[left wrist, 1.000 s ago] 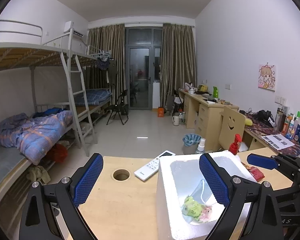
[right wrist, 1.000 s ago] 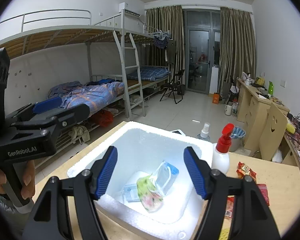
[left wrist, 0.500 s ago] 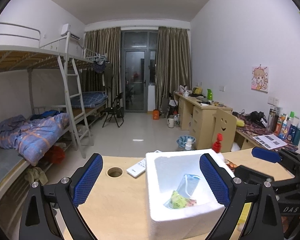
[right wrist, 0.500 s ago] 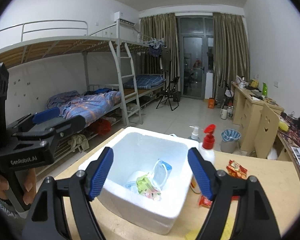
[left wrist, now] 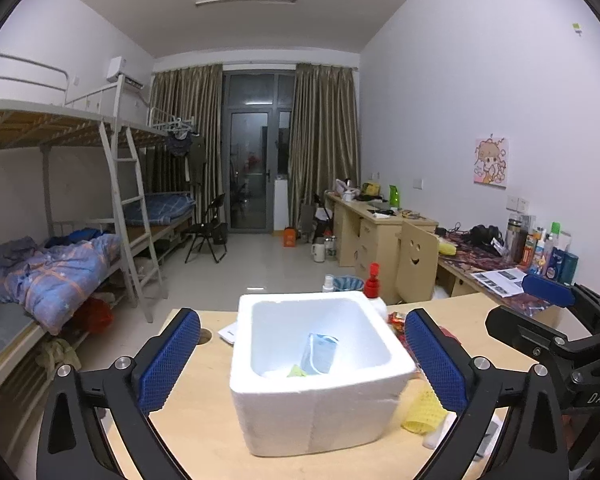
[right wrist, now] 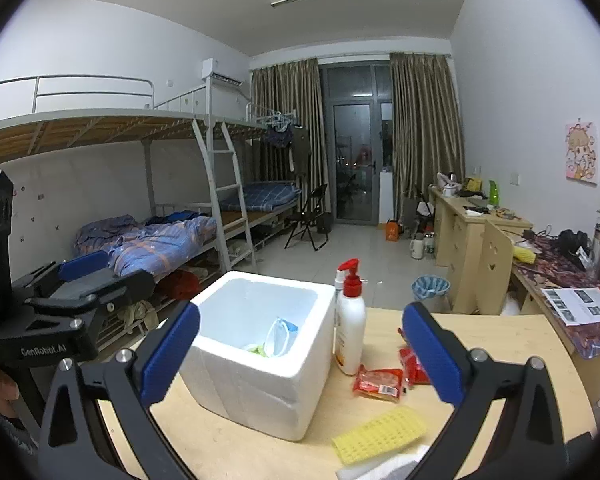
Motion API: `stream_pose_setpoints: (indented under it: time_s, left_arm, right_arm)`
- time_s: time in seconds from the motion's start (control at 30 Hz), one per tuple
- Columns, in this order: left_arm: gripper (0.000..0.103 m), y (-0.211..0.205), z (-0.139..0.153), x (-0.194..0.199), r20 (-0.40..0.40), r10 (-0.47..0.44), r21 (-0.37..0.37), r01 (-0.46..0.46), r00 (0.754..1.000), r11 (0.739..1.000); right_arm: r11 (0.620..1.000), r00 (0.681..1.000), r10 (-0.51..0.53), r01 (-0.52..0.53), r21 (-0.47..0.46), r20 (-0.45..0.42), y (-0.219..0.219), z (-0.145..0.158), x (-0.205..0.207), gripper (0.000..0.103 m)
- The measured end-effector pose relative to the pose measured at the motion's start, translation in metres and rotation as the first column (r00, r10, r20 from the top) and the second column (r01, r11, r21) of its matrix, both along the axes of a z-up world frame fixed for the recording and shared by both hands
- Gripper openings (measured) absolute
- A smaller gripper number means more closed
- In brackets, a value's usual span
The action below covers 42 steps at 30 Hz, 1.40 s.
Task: Organize soft objects
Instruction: 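Withdraw both tools from the foam box back over the table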
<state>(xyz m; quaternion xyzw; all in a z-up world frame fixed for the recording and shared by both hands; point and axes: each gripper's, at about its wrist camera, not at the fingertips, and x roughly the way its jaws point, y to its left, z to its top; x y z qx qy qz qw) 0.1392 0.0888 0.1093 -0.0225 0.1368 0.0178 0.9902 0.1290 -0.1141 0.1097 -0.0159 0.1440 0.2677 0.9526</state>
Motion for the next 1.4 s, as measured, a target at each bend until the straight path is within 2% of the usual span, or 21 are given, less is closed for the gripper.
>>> stream_pose_setpoints:
  time_s: [0.17, 0.37, 0.77, 1.03, 1.4]
  left_arm:
    - [0.103, -0.019, 0.001, -0.018, 0.008, -0.018, 0.015, 0.017, 1.000, 1.000]
    - [0.103, -0.032, -0.005, -0.039, 0.022, -0.034, -0.025, 0.035, 0.999, 0.999]
    - [0.103, -0.059, -0.018, -0.072, 0.041, -0.083, -0.007, 0.084, 0.996, 0.996]
    - [0.103, -0.078, -0.025, -0.088, 0.060, -0.131, 0.028, 0.130, 0.990, 0.991]
    - [0.103, -0.091, -0.048, -0.082, 0.031, -0.130, 0.018, 0.129, 0.991, 0.991]
  right_arm:
    - [1.000, 0.999, -0.028, 0.028, -0.007, 0.025, -0.013, -0.001, -0.016, 0.103]
    - [0.999, 0.998, -0.049, 0.050, -0.008, 0.046, -0.026, -0.006, -0.035, 0.103]
    - [0.993, 0.990, -0.116, 0.117, -0.005, 0.082, -0.044, -0.020, -0.075, 0.103]
    - [0.988, 0.986, -0.152, 0.152, 0.010, 0.073, -0.062, -0.032, -0.088, 0.103]
    - [0.977, 0.976, -0.212, 0.212, 0.020, 0.047, -0.085, -0.048, -0.092, 0.103]
